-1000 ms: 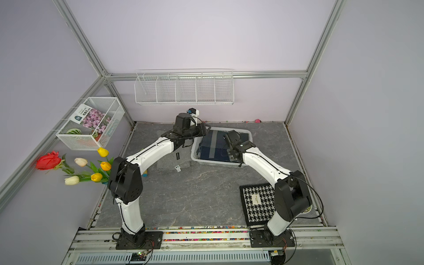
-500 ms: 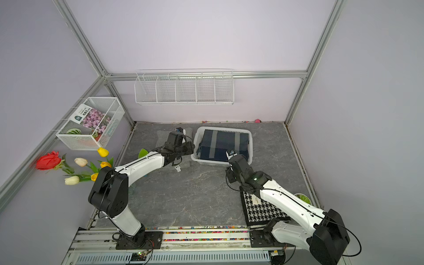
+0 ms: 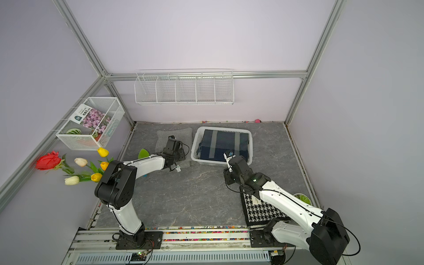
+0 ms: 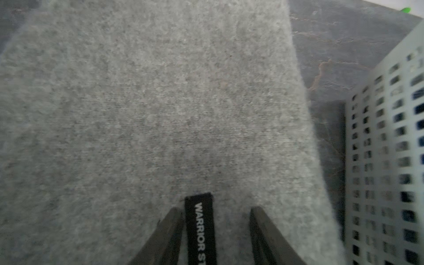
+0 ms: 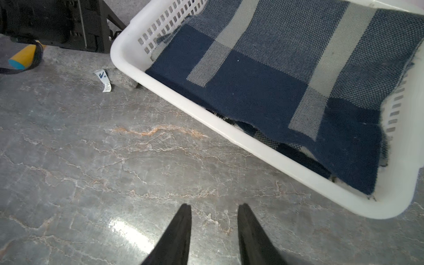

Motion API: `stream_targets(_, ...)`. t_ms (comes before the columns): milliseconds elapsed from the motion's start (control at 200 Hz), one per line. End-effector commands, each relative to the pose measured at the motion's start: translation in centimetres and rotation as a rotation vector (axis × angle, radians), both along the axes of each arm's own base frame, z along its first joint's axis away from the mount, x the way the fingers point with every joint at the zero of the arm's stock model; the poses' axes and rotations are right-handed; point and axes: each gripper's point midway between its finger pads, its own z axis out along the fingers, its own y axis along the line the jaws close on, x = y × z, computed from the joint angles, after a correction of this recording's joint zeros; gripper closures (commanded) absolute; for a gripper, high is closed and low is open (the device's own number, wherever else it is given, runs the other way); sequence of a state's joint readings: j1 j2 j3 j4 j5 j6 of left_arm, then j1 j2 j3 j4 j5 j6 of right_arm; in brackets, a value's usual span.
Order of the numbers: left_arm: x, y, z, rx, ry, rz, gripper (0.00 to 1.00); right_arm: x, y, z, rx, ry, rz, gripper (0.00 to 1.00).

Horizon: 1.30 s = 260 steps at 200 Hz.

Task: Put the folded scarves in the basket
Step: Move the scarf to the center of the board.

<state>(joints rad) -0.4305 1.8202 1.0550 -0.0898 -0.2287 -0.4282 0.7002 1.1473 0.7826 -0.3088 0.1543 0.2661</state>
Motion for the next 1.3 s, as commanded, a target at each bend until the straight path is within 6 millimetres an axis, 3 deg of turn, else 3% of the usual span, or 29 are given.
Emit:
stream_targets(0,-0.6,-0.1,-1.2,-0.058,0.055,-0.002,0.48,-0.2,0.5,0.2,0.030,0.009,0.009,0.61)
stream_targets(165,-3.7,-2.2,-3.6,-0.224,0.158,-0.042,0.55,-0.2,0.7,-0.3,0.031,0.024,0.016,0.59)
stream_targets(400,-9.0,-5.3,-2.6,-0.285,0.143,-0.126,0.55,-0.7,1.8,-1.1,0.053,0.084,0.049,0.57)
stream_targets(570,-13.4,-6.6,-3.4,-0.281,0.159,-0.188,0.55,-1.4,2.2,-2.2,0.043,0.127,0.067,0.55)
stream_targets(755,-16.9,-10.5,-1.5,-0.283,0.126,-0.294,0.55,-1.6,2.2,-3.0,0.032,0.144,0.068,0.55)
stream_targets(915,-20.3,-15.8,-0.2,-0.323,0.150,-0.433,0.55,-2.2,2.6,-4.2,0.031,0.187,0.078,0.54)
stream_targets(1059,-22.7,-20.2,3.0,-0.317,0.108,-0.549,0.54,-2.8,3.0,-4.7,0.069,0.221,0.090,0.54)
stream_targets(1174,-22.8,-20.6,4.7,-0.302,0.089,-0.575,0.54,-3.1,3.2,-5.3,0.079,0.245,0.097,0.53)
stream_targets(1294,-22.0,-18.6,5.3,-0.217,0.052,-0.541,0.53,-3.2,2.7,-6.0,0.054,0.267,0.067,0.53)
